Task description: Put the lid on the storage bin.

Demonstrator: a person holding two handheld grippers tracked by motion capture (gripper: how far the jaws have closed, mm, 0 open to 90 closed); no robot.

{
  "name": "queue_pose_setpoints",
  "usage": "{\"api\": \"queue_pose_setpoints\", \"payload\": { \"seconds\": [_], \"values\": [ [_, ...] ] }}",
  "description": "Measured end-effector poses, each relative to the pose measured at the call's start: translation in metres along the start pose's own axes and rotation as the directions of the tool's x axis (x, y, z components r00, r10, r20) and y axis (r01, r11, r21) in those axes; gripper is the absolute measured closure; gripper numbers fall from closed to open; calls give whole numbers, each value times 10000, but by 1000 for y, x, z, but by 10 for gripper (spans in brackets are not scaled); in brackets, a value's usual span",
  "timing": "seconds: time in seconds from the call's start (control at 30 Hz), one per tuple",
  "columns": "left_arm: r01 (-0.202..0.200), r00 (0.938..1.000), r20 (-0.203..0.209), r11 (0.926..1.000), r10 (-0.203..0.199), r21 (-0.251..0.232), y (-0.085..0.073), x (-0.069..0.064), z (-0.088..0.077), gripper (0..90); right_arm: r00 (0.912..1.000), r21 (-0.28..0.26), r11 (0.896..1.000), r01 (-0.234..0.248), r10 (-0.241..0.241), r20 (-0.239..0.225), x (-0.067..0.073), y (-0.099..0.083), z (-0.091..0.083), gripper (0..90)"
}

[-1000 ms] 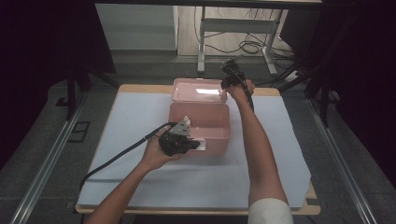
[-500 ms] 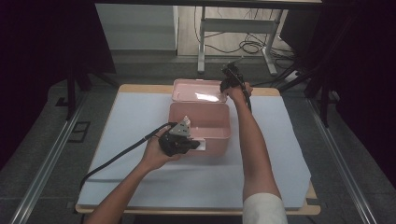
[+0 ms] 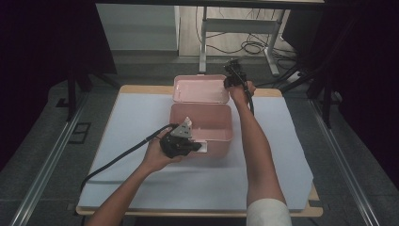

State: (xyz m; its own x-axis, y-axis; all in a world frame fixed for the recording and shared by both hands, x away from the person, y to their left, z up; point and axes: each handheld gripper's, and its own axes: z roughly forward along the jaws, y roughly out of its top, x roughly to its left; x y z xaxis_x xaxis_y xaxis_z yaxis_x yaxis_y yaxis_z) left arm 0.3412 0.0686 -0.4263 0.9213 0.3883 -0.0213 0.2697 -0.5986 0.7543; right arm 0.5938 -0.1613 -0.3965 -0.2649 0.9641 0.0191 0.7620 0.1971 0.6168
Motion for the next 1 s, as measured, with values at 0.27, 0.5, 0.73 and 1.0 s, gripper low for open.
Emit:
{"api": "queue_pose_setpoints", "payload": {
  "seconds": [0.27, 0.5, 0.73, 1.0],
  "values": [
    [74, 10000, 38, 10000, -74, -2, 0, 1, 0, 900, 9997, -759, 9971, 84, -67, 224, 4, 0, -14, 849],
    [143, 9999, 76, 9999, -143, -1, 1, 2, 0, 900, 9990, -1426, 9895, 254, -197, 413, 7, -2, -24, 854],
    [308, 9994, 126, 9995, -307, -63, 1, 3, 1, 900, 9986, -1963, 9800, 331, -241, 479, 9, -3, -34, 859],
    [323, 9993, 174, 9995, -322, -75, 1, 2, 1, 900, 9990, -2807, 9594, 268, -157, 418, 11, -11, -52, 865]
  ]
}}
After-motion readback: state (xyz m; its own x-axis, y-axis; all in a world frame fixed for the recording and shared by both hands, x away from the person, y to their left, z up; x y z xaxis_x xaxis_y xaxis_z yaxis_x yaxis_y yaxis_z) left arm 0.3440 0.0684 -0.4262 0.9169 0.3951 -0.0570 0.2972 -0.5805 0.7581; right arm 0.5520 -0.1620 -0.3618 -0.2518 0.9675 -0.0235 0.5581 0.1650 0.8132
